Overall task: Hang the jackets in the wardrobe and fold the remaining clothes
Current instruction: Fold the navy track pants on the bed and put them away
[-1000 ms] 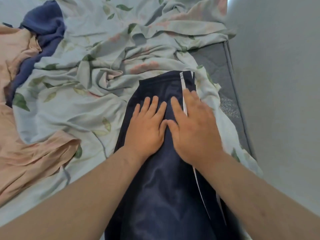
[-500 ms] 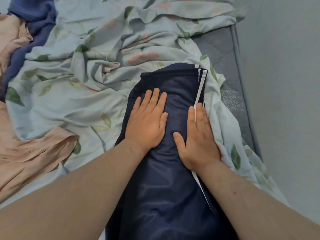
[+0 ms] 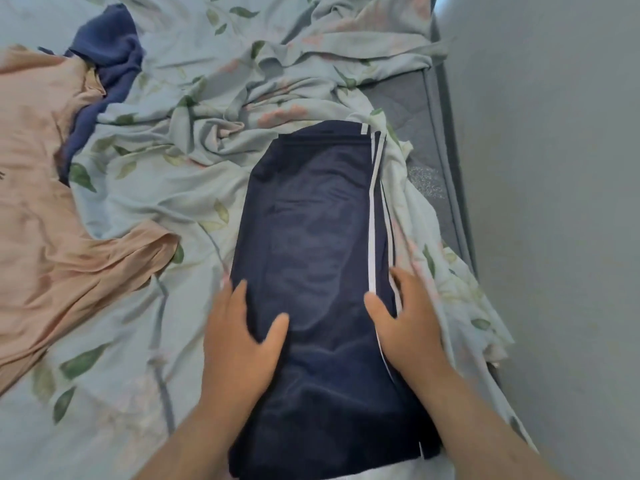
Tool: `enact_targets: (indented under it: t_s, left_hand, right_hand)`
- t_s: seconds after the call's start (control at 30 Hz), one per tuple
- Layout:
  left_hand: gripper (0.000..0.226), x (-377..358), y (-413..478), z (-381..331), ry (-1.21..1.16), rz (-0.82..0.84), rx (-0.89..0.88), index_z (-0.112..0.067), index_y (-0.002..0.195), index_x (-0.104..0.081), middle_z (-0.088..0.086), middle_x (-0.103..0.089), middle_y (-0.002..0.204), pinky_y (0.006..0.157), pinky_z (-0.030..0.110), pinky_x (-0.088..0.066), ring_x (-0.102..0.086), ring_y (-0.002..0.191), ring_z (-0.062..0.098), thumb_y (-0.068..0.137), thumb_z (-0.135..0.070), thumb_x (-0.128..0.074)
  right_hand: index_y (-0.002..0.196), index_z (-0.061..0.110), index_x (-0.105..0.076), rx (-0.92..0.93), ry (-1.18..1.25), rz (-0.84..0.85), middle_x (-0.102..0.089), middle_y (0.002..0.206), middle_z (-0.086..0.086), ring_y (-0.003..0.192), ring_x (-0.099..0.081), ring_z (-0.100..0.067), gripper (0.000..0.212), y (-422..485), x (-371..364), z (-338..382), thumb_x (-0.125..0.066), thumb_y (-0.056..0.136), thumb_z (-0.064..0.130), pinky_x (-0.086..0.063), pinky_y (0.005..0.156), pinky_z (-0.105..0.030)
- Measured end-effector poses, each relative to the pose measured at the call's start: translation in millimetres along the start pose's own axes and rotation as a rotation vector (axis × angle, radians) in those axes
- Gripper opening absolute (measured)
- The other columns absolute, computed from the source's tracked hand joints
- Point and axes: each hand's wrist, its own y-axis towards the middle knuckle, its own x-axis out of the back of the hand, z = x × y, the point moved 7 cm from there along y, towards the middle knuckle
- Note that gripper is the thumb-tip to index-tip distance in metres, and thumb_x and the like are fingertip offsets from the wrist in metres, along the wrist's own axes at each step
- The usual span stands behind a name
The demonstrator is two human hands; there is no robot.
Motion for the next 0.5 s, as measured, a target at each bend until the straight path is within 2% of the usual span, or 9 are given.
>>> enact_targets:
  t_s: [0.07,0.1,0.17,0.2,0.27,0.33,0.43,0.5]
  left_hand:
    - [0.075,7,-47,28,-0.082,-0.029,0.15,-0.015,0.139,-0.048,0.004,-0.051,0.142,0.109,0.039,-0.038,-0.048,0.129,0.024,0.074,-0.04,-0.077]
    - [0.071,9,-67,39,-0.132,-0.035,0.211,-0.015,0.133,-0.053,0.005,-0.057,0.133,0.104,0.041,-0.043,-0.054,0.121,0.025,0.071,-0.036,-0.081]
    - [0.057,9,-96,52,-0.257,-0.022,0.348,-0.022,0.116,-0.057,-0.001,-0.064,0.114,0.092,0.039,-0.049,-0.061,0.107,0.021,0.067,-0.031,-0.085]
    - [0.052,8,-107,57,-0.308,0.007,0.43,-0.025,0.108,-0.056,-0.005,-0.064,0.107,0.086,0.036,-0.049,-0.062,0.101,0.018,0.067,-0.031,-0.087]
    - [0.04,6,-116,59,-0.29,0.13,0.486,-0.028,0.095,-0.056,-0.013,-0.064,0.095,0.072,0.028,-0.047,-0.063,0.091,0.013,0.069,-0.033,-0.086]
    - [0.033,9,-114,58,-0.239,0.25,0.442,-0.026,0.094,-0.06,-0.013,-0.066,0.091,0.066,0.025,-0.046,-0.064,0.086,0.011,0.072,-0.028,-0.084]
    - [0.032,7,-112,54,-0.319,0.459,0.42,-0.014,0.098,-0.068,-0.001,-0.076,0.087,0.073,0.032,-0.055,-0.072,0.087,0.02,0.07,-0.015,-0.083]
    - [0.038,4,-116,49,-0.466,0.568,0.427,-0.012,0.105,-0.069,0.002,-0.077,0.095,0.08,0.035,-0.055,-0.073,0.093,0.024,0.069,-0.008,-0.081]
  right_hand:
    - [0.135,0.032,-0.05,-0.088,0.002,0.008,-0.052,0.129,0.021,0.123,-0.049,-0.003,0.051,-34,7,-14,-0.067,0.088,0.039,-0.038,0.107,-0.027]
    - [0.131,0.042,-0.051,-0.128,0.019,0.017,-0.053,0.124,0.029,0.12,-0.051,0.002,0.047,-49,11,-18,-0.066,0.087,0.041,-0.04,0.104,-0.023]
    - [0.111,0.06,-0.052,-0.194,0.085,0.057,-0.055,0.105,0.047,0.103,-0.052,0.02,0.034,-72,14,-22,-0.067,0.086,0.041,-0.04,0.086,-0.006]
    - [0.102,0.059,-0.053,-0.227,0.116,0.084,-0.054,0.098,0.051,0.096,-0.053,0.024,0.029,-80,15,-24,-0.067,0.086,0.039,-0.04,0.075,-0.003]
    - [0.101,0.044,-0.061,-0.296,0.166,0.166,-0.065,0.094,0.039,0.092,-0.062,0.012,0.019,-95,16,-31,-0.067,0.086,0.035,-0.044,0.07,-0.007]
    - [0.11,0.035,-0.063,-0.345,0.228,0.32,-0.071,0.099,0.024,0.095,-0.068,-0.001,0.029,-107,12,-32,-0.069,0.082,0.028,-0.05,0.073,-0.014]
    - [0.117,0.043,-0.056,-0.346,0.214,0.534,-0.073,0.102,0.015,0.092,-0.07,-0.007,0.054,-127,8,-29,-0.061,0.073,0.011,-0.056,0.07,-0.021]
    - [0.109,0.033,-0.062,-0.373,0.187,0.465,-0.074,0.093,0.008,0.085,-0.071,-0.012,0.043,-136,10,-36,-0.058,0.08,0.002,-0.054,0.063,-0.022]
